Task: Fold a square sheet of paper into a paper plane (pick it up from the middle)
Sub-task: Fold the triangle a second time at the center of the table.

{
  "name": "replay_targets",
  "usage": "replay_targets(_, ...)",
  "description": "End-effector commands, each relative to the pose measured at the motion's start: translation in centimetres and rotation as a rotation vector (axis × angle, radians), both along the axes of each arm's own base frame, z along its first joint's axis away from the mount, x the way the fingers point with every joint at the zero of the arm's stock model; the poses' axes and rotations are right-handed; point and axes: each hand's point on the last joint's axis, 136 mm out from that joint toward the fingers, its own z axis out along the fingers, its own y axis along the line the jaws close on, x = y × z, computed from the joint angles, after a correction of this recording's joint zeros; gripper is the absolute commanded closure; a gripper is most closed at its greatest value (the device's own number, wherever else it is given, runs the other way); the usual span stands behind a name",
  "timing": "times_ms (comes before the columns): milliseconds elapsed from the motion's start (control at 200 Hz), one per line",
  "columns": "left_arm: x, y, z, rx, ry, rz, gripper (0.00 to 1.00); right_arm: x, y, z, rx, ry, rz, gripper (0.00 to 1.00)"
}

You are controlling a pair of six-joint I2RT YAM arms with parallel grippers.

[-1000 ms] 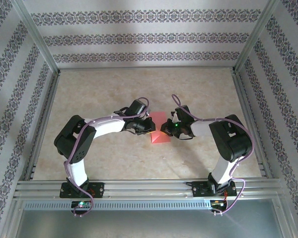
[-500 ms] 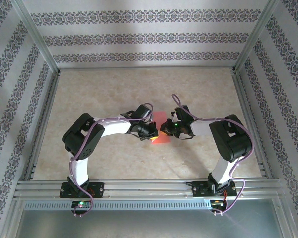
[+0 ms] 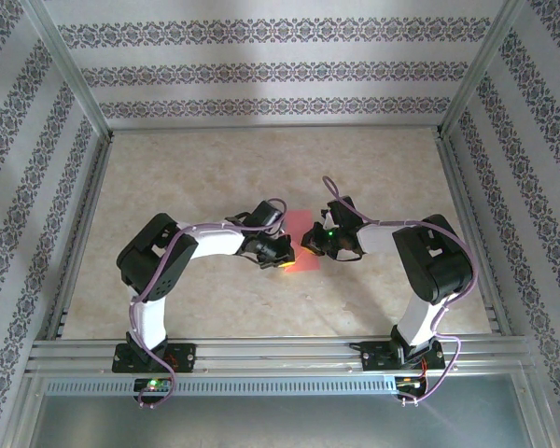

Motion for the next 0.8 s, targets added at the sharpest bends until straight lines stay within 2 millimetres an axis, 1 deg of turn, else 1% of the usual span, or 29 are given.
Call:
replay_targets(0, -4.5, 2.5, -2.4, 0.098, 0.115, -0.051, 0.97, -3.8, -3.1, -5.2, -0.192, 0.179, -0.03, 0.94)
replay_targets(125, -6.5, 4.0, -2.5, 0.144, 0.134, -0.068, 0.97, -3.8, -3.1, -5.3, -0.195, 0.18, -0.029, 0.94)
replay_targets(190, -7.4, 4.6, -2.2, 0.155, 0.139, -0.079, 0.97, -3.9, -3.2, -5.4, -0.199, 0.184, -0.028, 0.94)
replay_targets(230, -7.7, 4.7, -1.8, 0.159, 0.131, -0.087, 0.97, -4.0, -3.2, -5.4, -0.199, 0.186, -0.029, 0.94)
replay_targets(280, -7.6, 4.8, -1.2, 0.164, 0.111, -0.091, 0.97, -4.0, -3.3, -5.4, -0.201, 0.185, -0.03, 0.94)
replay_targets(365, -5.8, 4.1, 0.8, 0.156, 0.027, -0.1, 0.97, -3.9, -3.3, -5.4, -0.2, 0.185, -0.031, 0.94)
replay_targets(445, -3.5, 2.5, 3.1, 0.116, -0.059, -0.094, 0.97, -3.9, -3.3, -5.3, -0.2, 0.182, -0.032, 0.94)
replay_targets(519, -1.7, 0.9, 4.3, 0.059, -0.112, -0.075, 0.97, -4.0, -3.2, -5.4, -0.199, 0.186, -0.034, 0.94)
replay_targets(559, -0.9, 0.1, 4.4, 0.036, -0.129, -0.06, 0.97, -3.9, -3.2, -5.4, -0.199, 0.186, -0.035, 0.94)
replay_targets(624, 0.1, -0.7, 3.7, 0.03, -0.127, -0.044, 0.97, -3.9, -3.2, -5.5, -0.196, 0.186, -0.036, 0.94)
replay_targets(719, 1.0, -1.1, 2.2, 0.063, -0.097, -0.028, 0.99, -4.0, -3.1, -5.5, -0.195, 0.189, -0.035, 0.94)
replay_targets(794, 1.2, -1.2, 1.2, 0.07, -0.079, -0.012, 1.0, -4.0, -3.1, -5.4, -0.194, 0.188, -0.037, 0.94)
